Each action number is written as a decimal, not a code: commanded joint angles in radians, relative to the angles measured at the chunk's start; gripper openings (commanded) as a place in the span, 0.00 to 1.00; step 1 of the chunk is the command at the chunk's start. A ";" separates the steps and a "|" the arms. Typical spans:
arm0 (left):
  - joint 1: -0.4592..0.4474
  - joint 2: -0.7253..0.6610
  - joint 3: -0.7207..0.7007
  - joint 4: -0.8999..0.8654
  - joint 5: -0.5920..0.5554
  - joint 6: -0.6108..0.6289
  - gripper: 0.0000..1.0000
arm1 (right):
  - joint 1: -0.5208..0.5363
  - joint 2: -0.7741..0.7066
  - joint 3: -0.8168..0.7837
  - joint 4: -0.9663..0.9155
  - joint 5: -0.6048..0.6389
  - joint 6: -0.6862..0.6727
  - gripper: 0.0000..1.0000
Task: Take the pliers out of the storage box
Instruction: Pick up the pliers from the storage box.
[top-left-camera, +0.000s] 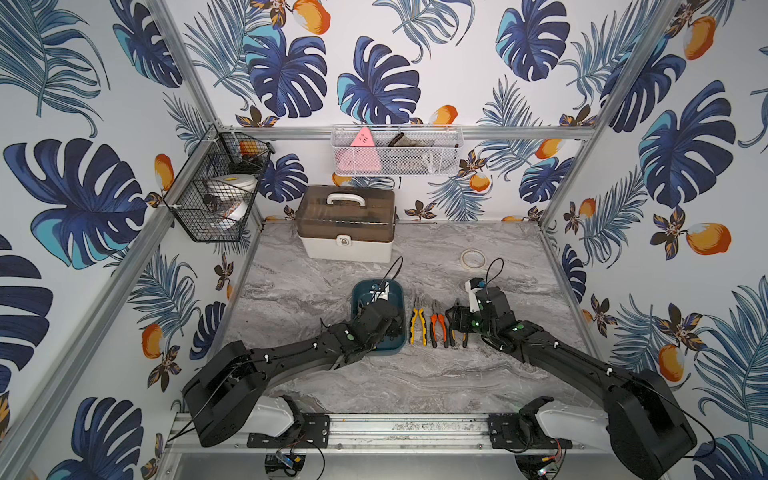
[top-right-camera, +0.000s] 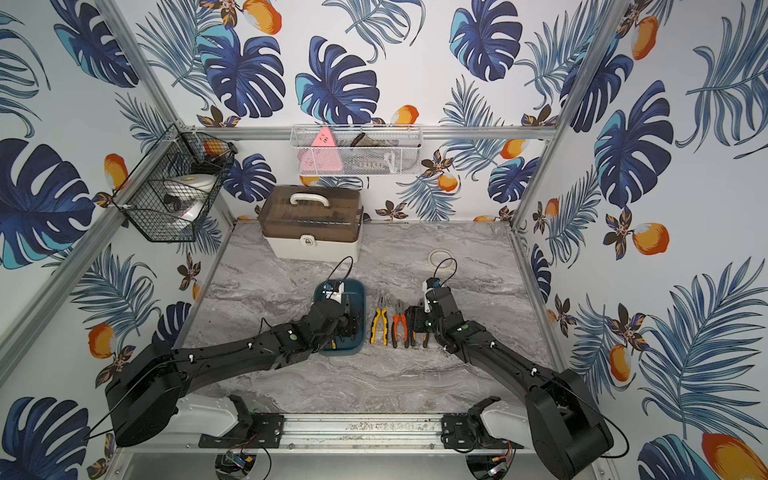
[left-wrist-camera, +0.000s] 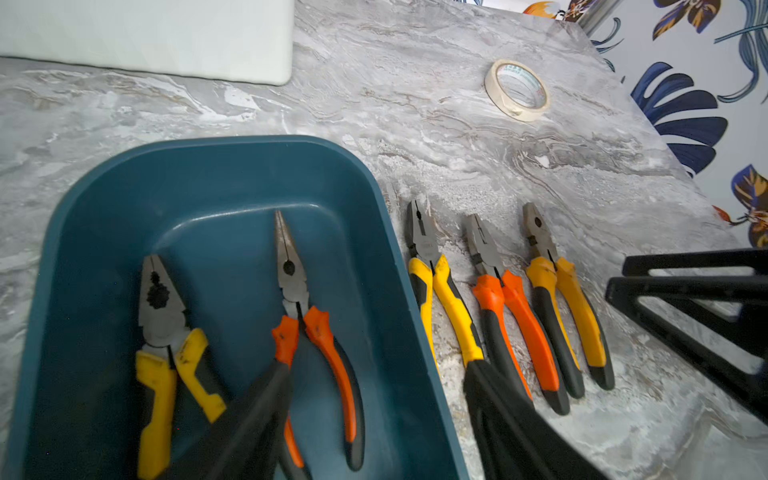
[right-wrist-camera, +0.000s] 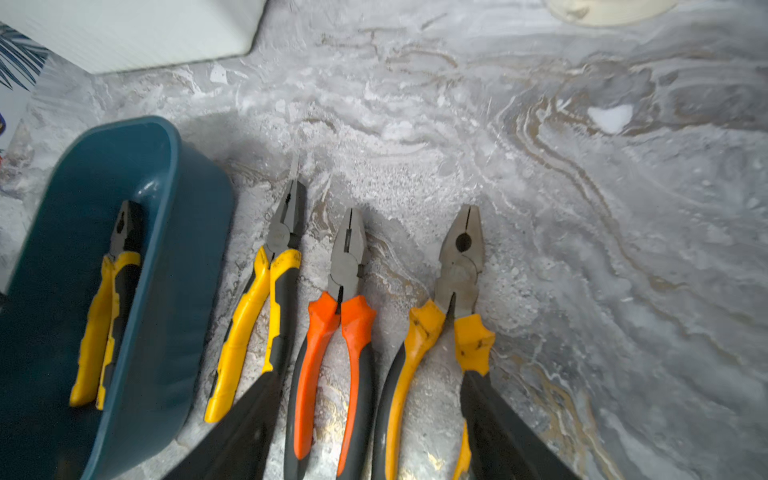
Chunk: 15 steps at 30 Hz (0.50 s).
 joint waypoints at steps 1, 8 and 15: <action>0.001 0.049 0.017 -0.053 -0.010 0.032 0.72 | 0.014 -0.008 -0.013 0.059 0.072 -0.020 0.72; 0.019 0.157 0.117 -0.170 -0.001 0.053 0.67 | 0.017 0.004 -0.007 0.043 0.133 0.001 0.72; 0.114 0.133 0.113 -0.218 0.116 0.025 0.53 | 0.017 0.005 -0.015 0.047 0.155 0.010 0.73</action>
